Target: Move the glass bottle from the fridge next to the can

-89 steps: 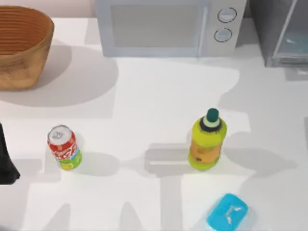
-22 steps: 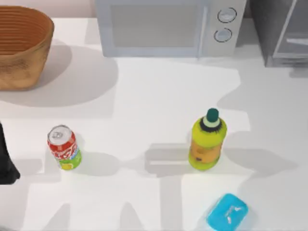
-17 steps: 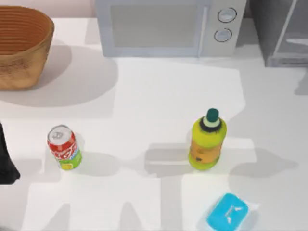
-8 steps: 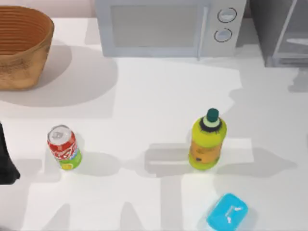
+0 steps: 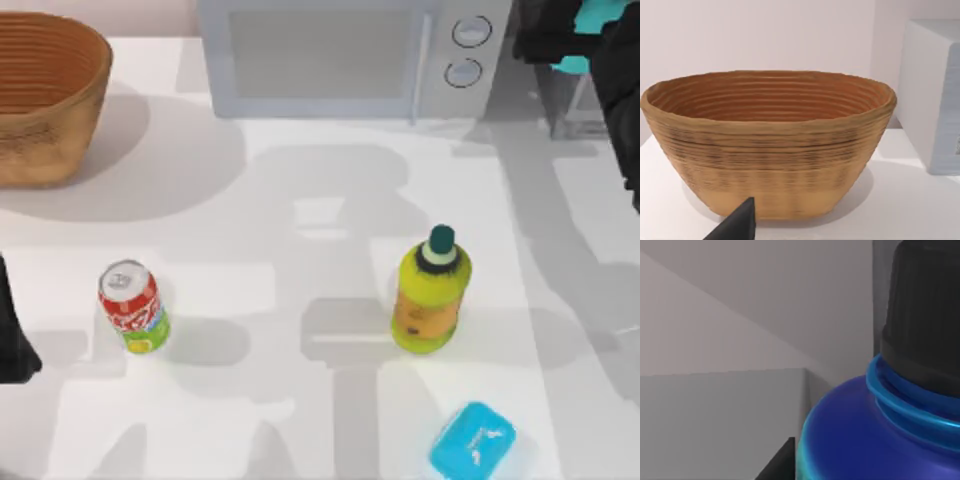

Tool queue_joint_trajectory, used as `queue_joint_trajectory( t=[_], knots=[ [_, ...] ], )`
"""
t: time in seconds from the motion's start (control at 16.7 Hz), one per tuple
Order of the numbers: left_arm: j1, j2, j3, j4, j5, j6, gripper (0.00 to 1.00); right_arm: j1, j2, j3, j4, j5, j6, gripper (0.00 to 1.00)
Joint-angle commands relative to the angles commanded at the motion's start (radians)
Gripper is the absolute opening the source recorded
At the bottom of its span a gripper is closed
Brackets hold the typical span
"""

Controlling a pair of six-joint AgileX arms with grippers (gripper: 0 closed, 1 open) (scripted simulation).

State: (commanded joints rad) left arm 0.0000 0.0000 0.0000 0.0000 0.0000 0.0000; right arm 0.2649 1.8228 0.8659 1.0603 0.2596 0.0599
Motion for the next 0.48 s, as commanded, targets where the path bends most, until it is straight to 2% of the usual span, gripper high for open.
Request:
queue_joint_trajectory(
  t=[0.48],
  knots=[
    [0.0,0.0,0.0,0.0,0.0,0.0,1.0,0.631,0.183,0.151,-0.015,0.582,0.068,0.0]
  ],
)
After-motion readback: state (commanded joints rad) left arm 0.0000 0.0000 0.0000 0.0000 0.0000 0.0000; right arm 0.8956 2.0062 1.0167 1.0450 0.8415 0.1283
